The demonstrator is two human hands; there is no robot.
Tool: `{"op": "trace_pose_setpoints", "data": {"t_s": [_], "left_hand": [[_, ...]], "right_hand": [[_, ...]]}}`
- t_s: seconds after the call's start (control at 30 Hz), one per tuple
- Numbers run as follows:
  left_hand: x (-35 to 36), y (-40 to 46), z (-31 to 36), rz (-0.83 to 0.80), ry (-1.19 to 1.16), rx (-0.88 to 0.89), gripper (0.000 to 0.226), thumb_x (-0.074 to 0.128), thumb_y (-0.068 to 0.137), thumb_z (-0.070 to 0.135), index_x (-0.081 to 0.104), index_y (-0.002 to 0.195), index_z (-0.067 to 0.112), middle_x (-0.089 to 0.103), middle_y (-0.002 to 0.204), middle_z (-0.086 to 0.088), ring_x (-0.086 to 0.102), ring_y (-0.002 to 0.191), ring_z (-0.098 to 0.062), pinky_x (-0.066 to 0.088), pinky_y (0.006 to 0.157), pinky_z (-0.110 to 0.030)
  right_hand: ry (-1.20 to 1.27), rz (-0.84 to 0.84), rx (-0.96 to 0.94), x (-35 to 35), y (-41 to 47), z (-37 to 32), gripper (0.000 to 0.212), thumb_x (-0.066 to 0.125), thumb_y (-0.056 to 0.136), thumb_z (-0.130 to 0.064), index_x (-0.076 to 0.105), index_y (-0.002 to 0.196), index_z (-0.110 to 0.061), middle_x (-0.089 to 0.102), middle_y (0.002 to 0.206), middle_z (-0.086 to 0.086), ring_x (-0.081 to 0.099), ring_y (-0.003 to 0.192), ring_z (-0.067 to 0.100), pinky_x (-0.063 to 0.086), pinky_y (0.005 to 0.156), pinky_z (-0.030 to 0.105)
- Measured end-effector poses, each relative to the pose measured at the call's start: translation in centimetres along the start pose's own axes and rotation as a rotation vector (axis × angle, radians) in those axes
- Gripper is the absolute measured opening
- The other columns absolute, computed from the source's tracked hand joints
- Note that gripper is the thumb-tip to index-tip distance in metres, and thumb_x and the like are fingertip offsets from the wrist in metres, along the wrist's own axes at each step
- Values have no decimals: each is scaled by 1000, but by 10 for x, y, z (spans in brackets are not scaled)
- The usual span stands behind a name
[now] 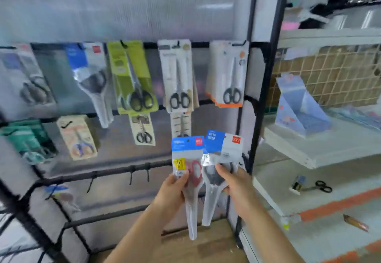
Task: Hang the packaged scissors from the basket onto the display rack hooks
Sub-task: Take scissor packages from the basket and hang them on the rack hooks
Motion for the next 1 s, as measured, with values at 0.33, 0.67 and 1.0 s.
{"op": "trace_pose_setpoints", "data": {"t_s": [0.33,0.67,1.0], "left_hand": [[-177,-92,118,317,-196,284,16,47,96,11,61,95,4,71,69,-5,70,64,-16,54,58,-27],[-348,-121,190,402,-217,392,15,49,96,15,60,90,7,72,77,-7,68,64,-16,50,57,-27],[-344,-46,209,131,-119,244,24,48,97,20,63,103,2,72,85,-14,69,68,-24,55,61,-35]], "right_hand": [[-56,-463,-142,242,-20,-55,13,66,86,-11,71,97,-16,74,91,-2,69,90,17,50,78,31],[28,-457,-193,416,-26,-61,3,66,87,-20,69,85,-20,73,80,-7,68,76,10,47,58,18],[128,-201,-249,396,10,-78,13,62,88,-12,67,97,-20,72,90,-5,66,83,12,49,73,24]]}}
Point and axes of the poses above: each hand's wrist, its own y-axis towards the middle knuckle, its own x-axis out of the palm, z = x × y, the point moved 2 cm from there along y, towards the middle knuckle
